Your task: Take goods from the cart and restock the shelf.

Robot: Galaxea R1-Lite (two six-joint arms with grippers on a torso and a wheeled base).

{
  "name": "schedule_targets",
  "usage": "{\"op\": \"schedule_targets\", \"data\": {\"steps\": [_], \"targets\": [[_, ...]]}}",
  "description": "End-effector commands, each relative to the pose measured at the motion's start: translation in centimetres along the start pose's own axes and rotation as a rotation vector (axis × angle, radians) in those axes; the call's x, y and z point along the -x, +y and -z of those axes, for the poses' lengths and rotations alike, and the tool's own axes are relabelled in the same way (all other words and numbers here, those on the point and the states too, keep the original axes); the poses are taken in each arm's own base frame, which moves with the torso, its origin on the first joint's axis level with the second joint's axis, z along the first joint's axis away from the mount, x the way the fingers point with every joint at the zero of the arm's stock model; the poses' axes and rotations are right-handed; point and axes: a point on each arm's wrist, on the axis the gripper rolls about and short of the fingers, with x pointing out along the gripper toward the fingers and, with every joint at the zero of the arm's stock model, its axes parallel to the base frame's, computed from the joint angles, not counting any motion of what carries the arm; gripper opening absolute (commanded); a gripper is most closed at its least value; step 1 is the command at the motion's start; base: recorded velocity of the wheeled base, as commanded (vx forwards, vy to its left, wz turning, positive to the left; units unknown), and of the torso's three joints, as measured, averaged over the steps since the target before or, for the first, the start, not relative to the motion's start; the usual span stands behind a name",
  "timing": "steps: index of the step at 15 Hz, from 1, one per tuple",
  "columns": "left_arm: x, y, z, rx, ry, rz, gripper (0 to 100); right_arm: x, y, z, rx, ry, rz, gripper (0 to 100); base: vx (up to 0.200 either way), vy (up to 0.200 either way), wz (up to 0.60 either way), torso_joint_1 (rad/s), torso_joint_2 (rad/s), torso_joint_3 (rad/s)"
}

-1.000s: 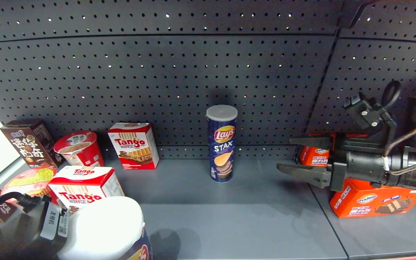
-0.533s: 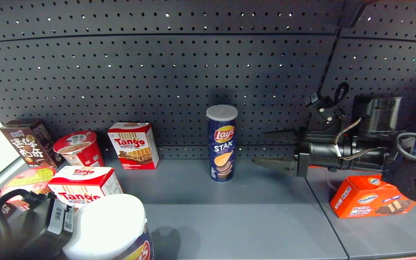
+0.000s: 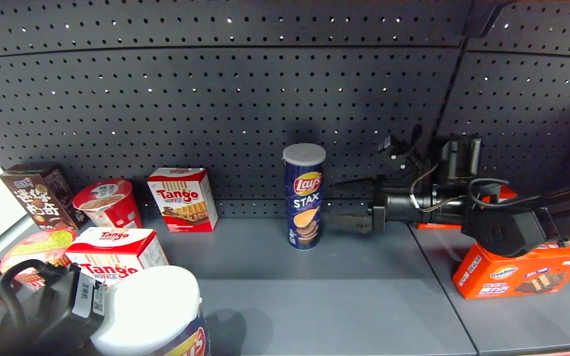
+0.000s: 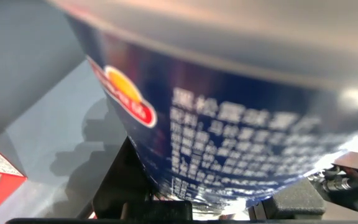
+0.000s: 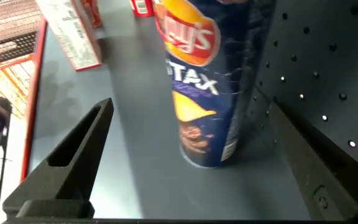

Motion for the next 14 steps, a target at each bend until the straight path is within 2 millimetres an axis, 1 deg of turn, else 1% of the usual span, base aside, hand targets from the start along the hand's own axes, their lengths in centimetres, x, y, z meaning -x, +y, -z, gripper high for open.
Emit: {"op": "schedule_targets", "data": {"steps": [1,4,8,13,14], "targets": [[0.0,0.0,0.0,0.001,0.001,-0.001,0,-1.5,-1.3,1.2,-0.01,0.01,-0.003,100,0.0,0.0,0.0,0.0,0.0,0.0],[0.0,0.2,0.0,0.012,0.0,-0.011,0,-2.5,-2.4,1.7,-0.001,-0.001,-0.009,100,0.0,0.0,0.0,0.0,0.0,0.0],[0.0,0.2,0.1,0.015,0.001,-0.012,0,-3.6,-3.4,2.3,0.002,-0.005,-0.011,100,0.0,0.0,0.0,0.0,0.0,0.0],[0.0,0.2,0.2,0.017,0.006,-0.01,0,-5.0,-3.5,3.4,-0.001,0.0,-0.029,100,0.0,0.0,0.0,0.0,0.0,0.0],[0.0,0.2,0.2,0.017,0.006,-0.01,0,-5.5,-3.5,3.9,-0.008,0.006,-0.036,100,0.0,0.0,0.0,0.0,0.0,0.0]]}}
